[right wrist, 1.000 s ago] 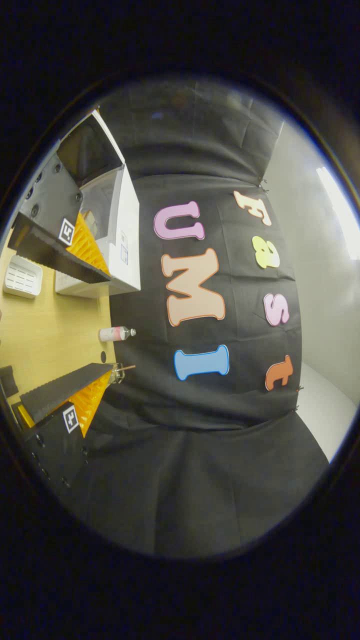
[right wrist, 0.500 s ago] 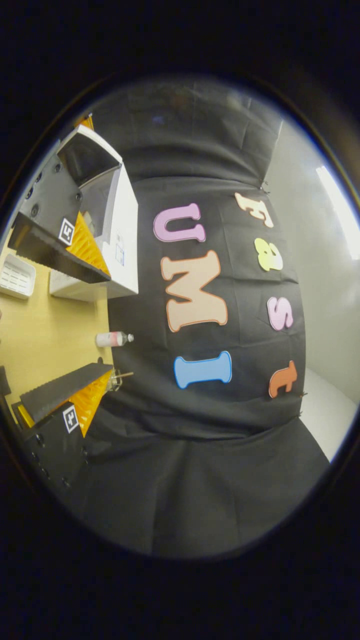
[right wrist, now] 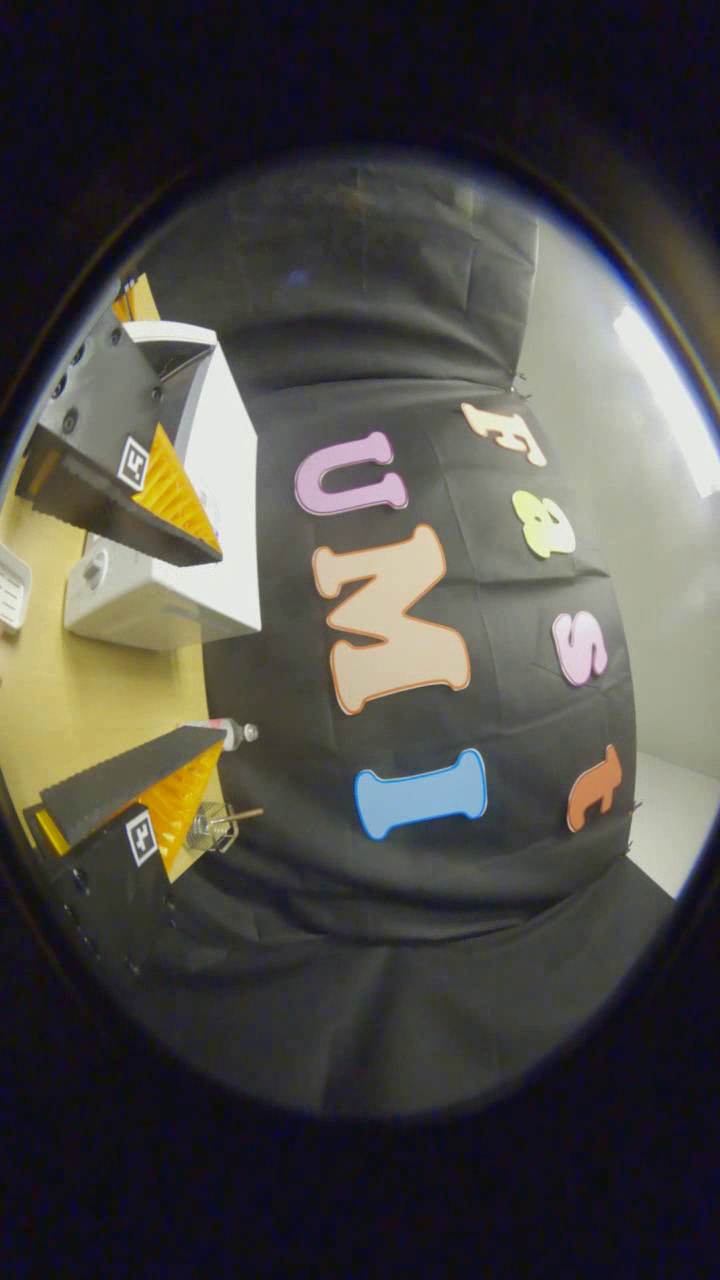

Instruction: Open the microwave oven with the left hand, put the food in, and close the microwave oven.

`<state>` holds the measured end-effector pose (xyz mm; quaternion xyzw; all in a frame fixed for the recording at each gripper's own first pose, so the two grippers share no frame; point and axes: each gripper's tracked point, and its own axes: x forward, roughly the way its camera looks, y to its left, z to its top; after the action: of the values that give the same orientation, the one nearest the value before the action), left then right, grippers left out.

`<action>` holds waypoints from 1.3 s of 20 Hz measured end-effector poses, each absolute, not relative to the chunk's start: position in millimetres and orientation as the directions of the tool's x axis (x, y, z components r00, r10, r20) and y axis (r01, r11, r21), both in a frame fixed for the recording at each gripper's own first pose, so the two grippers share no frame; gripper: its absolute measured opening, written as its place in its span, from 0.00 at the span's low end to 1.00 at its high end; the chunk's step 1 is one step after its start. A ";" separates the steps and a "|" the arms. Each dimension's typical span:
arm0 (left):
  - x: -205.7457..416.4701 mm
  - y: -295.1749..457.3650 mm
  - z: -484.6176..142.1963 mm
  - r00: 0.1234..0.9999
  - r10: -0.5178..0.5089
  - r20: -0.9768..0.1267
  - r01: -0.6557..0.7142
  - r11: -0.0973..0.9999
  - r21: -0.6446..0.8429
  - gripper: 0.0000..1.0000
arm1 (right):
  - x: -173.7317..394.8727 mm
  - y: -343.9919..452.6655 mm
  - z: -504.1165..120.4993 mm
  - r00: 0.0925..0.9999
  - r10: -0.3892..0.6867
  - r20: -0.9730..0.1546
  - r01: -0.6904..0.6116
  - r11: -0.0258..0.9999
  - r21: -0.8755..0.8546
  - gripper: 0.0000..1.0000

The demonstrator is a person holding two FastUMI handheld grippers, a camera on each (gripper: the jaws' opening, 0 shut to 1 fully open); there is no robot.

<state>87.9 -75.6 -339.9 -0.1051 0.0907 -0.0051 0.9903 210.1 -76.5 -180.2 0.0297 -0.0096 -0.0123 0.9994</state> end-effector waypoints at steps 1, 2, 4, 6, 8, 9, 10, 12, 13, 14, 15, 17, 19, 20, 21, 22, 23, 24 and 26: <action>95.6 -79.8 -341.3 0.982 -0.030 -0.186 -0.009 0.979 -0.205 0.01 | 219.2 -79.2 -180.9 0.999 -0.024 0.025 0.023 0.997 0.068 0.91; 102.9 -83.6 -343.0 0.981 -0.031 -0.194 -0.008 0.980 -0.199 0.01 | 226.9 -82.2 -180.6 0.999 -0.027 0.032 0.025 0.997 0.075 0.91; 116.5 -89.8 -345.1 0.979 -0.027 -0.204 -0.011 0.983 -0.181 0.01 | 241.1 -91.3 -178.5 0.998 -0.039 0.053 0.035 0.997 0.072 0.91; 130.0 -97.0 -348.9 0.978 -0.025 -0.209 -0.009 0.987 -0.159 0.01 | 250.8 -104.4 -180.0 0.996 -0.065 0.064 0.061 0.996 0.062 0.91; 144.2 -101.4 -348.9 0.979 -0.021 -0.204 -0.012 0.987 -0.158 0.01 | 257.5 -114.0 -180.2 0.994 -0.087 0.071 0.082 0.994 0.070 0.91; 149.3 -106.0 -350.1 0.978 -0.023 -0.207 -0.010 0.987 -0.157 0.01 | 260.4 -114.5 -178.7 0.993 -0.085 0.079 0.079 0.994 0.078 0.91; 154.5 -108.9 -351.8 0.977 -0.023 -0.211 -0.010 0.988 -0.154 0.01 | 262.6 -112.9 -178.9 0.994 -0.077 0.082 0.069 0.994 0.086 0.91; 165.5 -110.9 -353.2 0.977 -0.016 -0.212 -0.016 0.989 -0.145 0.01 | 263.2 -111.4 -181.6 0.995 -0.062 0.079 0.055 0.995 0.088 0.91; 171.2 -111.4 -353.8 0.977 -0.012 -0.212 -0.017 0.991 -0.134 0.01 | 263.1 -111.1 -182.2 0.995 -0.054 0.080 0.048 0.996 0.081 0.91; 176.6 -111.0 -353.4 0.977 -0.006 -0.214 -0.021 0.992 -0.121 0.01 | 262.1 -109.7 -182.8 0.995 -0.046 0.085 0.040 0.997 0.072 0.91; 181.0 -112.3 -353.5 0.977 0.000 -0.212 -0.025 0.993 -0.111 0.01 | 262.1 -108.5 -181.3 0.996 -0.040 0.083 0.035 0.998 0.057 0.99; 189.2 -116.7 -355.2 0.978 0.002 -0.210 -0.023 0.995 -0.100 0.01 | 260.5 -104.7 -179.0 0.995 -0.027 0.093 0.023 0.999 0.042 0.91; 195.7 -118.9 -353.6 0.980 0.005 -0.201 -0.025 0.995 -0.098 0.01 | 258.8 -97.3 -176.9 0.995 0.002 0.101 -0.007 0.999 0.041 0.91; 199.4 -120.1 -353.3 0.979 0.004 -0.203 -0.025 0.995 -0.098 0.00 | 258.5 -95.0 -177.1 0.995 0.012 0.098 -0.017 0.999 0.049 0.91; 199.4 -120.7 -355.2 0.978 0.013 -0.209 -0.032 0.995 -0.092 0.01 | 257.4 -95.2 -177.6 0.995 0.013 0.099 -0.019 0.998 0.057 0.91; 199.4 -121.7 -352.4 0.981 0.009 -0.193 -0.027 0.996 -0.091 0.01 | 257.1 -94.7 -176.8 0.995 0.012 0.102 -0.019 0.998 0.061 0.91; 200.3 -123.7 -346.0 0.985 0.003 -0.174 -0.019 0.995 -0.094 0.01 | 256.2 -92.4 -176.6 0.994 0.018 0.106 -0.024 0.998 0.053 0.91; 200.8 -123.8 -344.4 0.985 0.003 -0.175 -0.020 0.995 -0.094 0.00 | 254.9 -88.7 -177.5 0.994 0.029 0.104 -0.033 0.999 0.042 0.91; 199.9 -122.1 -346.4 0.984 0.013 -0.177 -0.031 0.995 -0.097 0.01 | 251.4 -80.2 -178.3 0.993 0.063 0.097 -0.066 0.998 0.025 0.91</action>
<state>199.9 -122.1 -346.4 -0.0499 0.0885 0.0111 0.9948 251.4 -80.2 -178.3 0.0143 -0.0482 0.0322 0.9982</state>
